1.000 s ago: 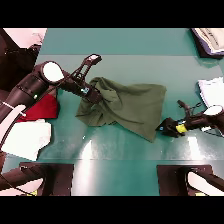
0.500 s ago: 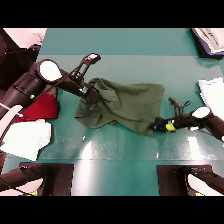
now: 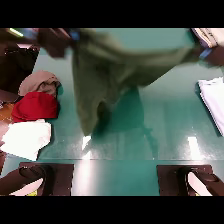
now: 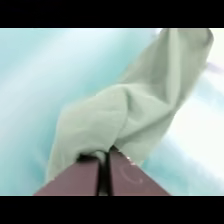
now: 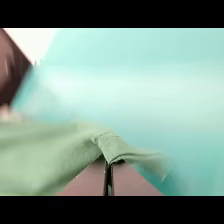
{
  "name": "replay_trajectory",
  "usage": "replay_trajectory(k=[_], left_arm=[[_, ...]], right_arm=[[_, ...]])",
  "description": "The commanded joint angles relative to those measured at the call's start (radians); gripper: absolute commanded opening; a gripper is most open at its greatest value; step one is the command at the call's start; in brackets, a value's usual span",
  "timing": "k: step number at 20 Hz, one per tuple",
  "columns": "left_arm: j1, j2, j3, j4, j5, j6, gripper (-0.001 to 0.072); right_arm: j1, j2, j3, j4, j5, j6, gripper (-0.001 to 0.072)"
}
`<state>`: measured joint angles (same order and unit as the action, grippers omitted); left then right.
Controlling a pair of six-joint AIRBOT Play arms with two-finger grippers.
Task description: Fold the shirts.
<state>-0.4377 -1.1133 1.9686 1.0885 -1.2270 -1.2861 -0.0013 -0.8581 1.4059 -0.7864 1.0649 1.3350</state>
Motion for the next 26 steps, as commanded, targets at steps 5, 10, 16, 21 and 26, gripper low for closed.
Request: replay_trajectory(k=[5, 10, 16, 21, 26], left_arm=[[0.0, 0.135, 0.191, -0.337, 0.051, -0.026, 0.003], [0.0, 0.143, 0.17, -0.373, 0.074, -0.024, 0.003], [0.024, -0.002, -0.161, 0.238, 0.059, -0.167, 0.003], [0.248, -0.347, -0.24, 0.148, 0.097, -0.173, 0.0031], [0.365, -0.555, -0.24, 0.1, 0.204, -0.153, 0.0032]], right_arm=[[-0.134, 0.022, 0.463, -0.003, 0.131, 0.0, 0.0015], [-0.251, -0.025, 0.598, -0.002, 0.267, 0.045, 0.0015], [-0.123, -0.274, 0.486, -0.003, 0.403, 0.134, 0.0015], [0.107, -0.528, 0.245, -0.295, 0.177, 0.098, 0.0015], [0.138, -0.747, 0.256, -0.331, 0.011, 0.097, 0.0016]])
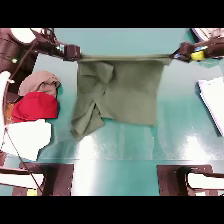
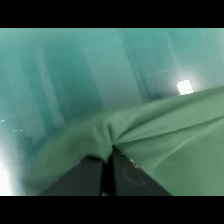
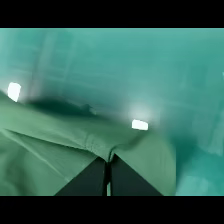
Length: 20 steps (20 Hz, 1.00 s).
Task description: Fold the shirts.
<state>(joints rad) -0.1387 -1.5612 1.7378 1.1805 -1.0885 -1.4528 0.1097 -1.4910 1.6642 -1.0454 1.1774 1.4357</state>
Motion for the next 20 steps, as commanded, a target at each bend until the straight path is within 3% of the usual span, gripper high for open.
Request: replay_trajectory(k=[1, 3, 5, 6, 7, 14, 18, 20], left_arm=[[0.077, -0.112, -0.009, 0.008, 0.097, 0.02, 0.0031], [0.088, -0.112, 0.0, 0.008, 0.13, 0.02, 0.004], [0.097, -0.112, 0.02, 0.013, 0.105, 0.02, 0.051], [0.103, -0.112, 0.037, 0.017, 0.071, 0.02, 0.0552], [0.111, -0.11, 0.055, 0.019, 0.037, 0.02, 0.0553], [0.191, -0.051, 0.075, 0.008, -0.238, 0.013, 0.0553], [0.191, -0.037, -0.147, -0.085, -0.29, 0.055, 0.0553], [0.191, 0.012, -0.308, -0.085, -0.252, 0.075, 0.0553]], right_arm=[[0.027, -0.148, 0.028, -0.071, -0.101, -0.004, 0.0016], [0.028, -0.199, 0.089, -0.071, -0.103, -0.004, 0.0017], [0.027, -0.232, 0.144, -0.055, -0.101, -0.003, 0.0043], [0.02, -0.239, 0.163, -0.043, -0.102, -0.003, 0.025], [0.012, -0.241, 0.181, -0.035, -0.095, -0.003, 0.0399], [-0.111, -0.23, 0.223, 0.05, 0.195, -0.007, 0.0408], [-0.132, -0.217, 0.222, 0.051, 0.362, -0.043, 0.0408], [-0.132, -0.195, 0.22, 0.051, 0.399, -0.05, 0.0408]])
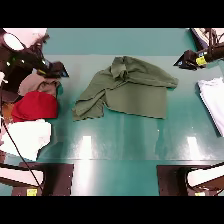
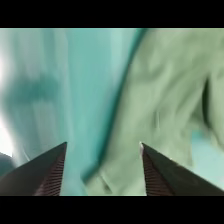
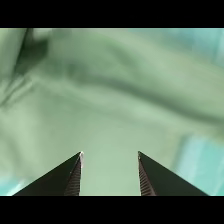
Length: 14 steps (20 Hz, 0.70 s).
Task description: Fold the shirts.
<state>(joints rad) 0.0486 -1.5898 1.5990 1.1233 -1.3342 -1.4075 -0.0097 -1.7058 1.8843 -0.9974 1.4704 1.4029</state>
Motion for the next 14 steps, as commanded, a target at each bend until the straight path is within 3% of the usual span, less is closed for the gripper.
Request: replay_trajectory(k=[1, 6, 11, 14], left_arm=[[0.004, 0.074, -0.251, -0.028, 0.033, 0.04, 0.0553], [-0.03, 0.188, -0.555, -0.101, 0.195, 0.148, 0.0553], [-0.1, 0.187, -0.623, -0.115, 0.379, 0.15, 0.0553], [-0.101, 0.187, -0.623, -0.137, 0.418, 0.126, 0.0552]], right_arm=[[-0.011, 0.039, -0.014, 0.003, 0.097, -0.018, 0.0408], [-0.011, 0.217, -0.266, 0.003, -0.022, -0.037, 0.0407], [-0.011, 0.37, -0.526, 0.003, -0.113, -0.043, 0.0407], [-0.011, 0.425, -0.624, 0.003, -0.136, -0.043, 0.0408]])
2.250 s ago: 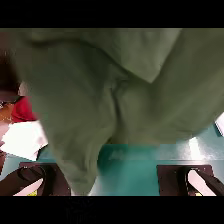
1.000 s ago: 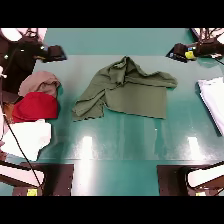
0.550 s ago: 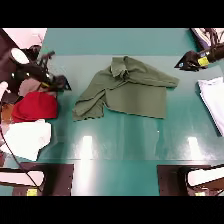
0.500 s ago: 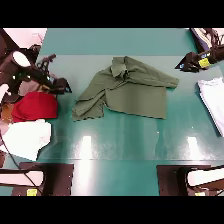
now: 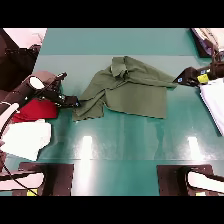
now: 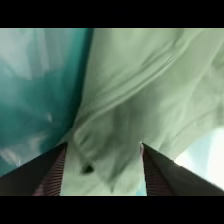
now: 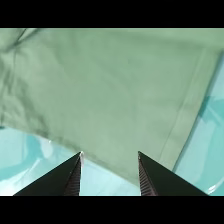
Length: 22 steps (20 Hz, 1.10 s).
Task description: Fold the shirts.
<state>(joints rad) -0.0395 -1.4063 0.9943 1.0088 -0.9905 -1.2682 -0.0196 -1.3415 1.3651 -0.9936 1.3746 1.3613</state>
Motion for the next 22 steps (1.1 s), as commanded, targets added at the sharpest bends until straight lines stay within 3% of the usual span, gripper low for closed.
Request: replay_trajectory(k=[1, 4, 6, 7, 11, 14, 19, 20, 21, 22], left_arm=[[-0.013, 0.004, -0.019, -0.023, 0.074, -0.015, 0.0552], [-0.013, 0.002, -0.019, -0.03, 0.054, -0.015, 0.0523], [-0.013, 0.002, -0.019, -0.043, 0.027, -0.015, 0.0089], [-0.013, 0.003, -0.012, -0.053, 0.013, -0.014, 0.0031], [-0.01, 0.034, 0.172, 0.003, -0.058, -0.014, 0.003], [-0.01, 0.04, 0.316, 0.031, -0.001, -0.014, 0.0031], [-0.01, 0.018, 0.327, 0.032, 0.051, -0.014, 0.0031], [-0.01, 0.016, 0.327, 0.032, 0.043, -0.014, 0.0031], [-0.01, 0.015, 0.325, 0.032, 0.034, -0.014, 0.0031], [-0.01, 0.015, 0.324, 0.033, 0.026, -0.014, 0.0031]], right_arm=[[-0.001, 0.072, -0.127, 0.0, -0.049, -0.002, 0.0408], [-0.001, 0.095, -0.163, 0.002, -0.07, -0.002, 0.0408], [-0.002, 0.097, -0.166, 0.006, -0.07, -0.002, 0.0408], [-0.003, 0.097, -0.166, 0.007, -0.064, -0.002, 0.0407], [-0.037, 0.097, -0.166, 0.004, -0.002, -0.001, 0.0408], [-0.083, 0.097, -0.169, 0.004, 0.016, -0.001, 0.0408], [-0.12, 0.096, -0.337, 0.003, -0.029, -0.004, 0.0413], [-0.119, 0.097, -0.38, 0.006, -0.042, -0.011, 0.0439], [-0.119, 0.096, -0.425, 0.006, -0.055, -0.014, 0.0548], [-0.119, 0.094, -0.463, 0.006, -0.072, -0.022, 0.0558]])
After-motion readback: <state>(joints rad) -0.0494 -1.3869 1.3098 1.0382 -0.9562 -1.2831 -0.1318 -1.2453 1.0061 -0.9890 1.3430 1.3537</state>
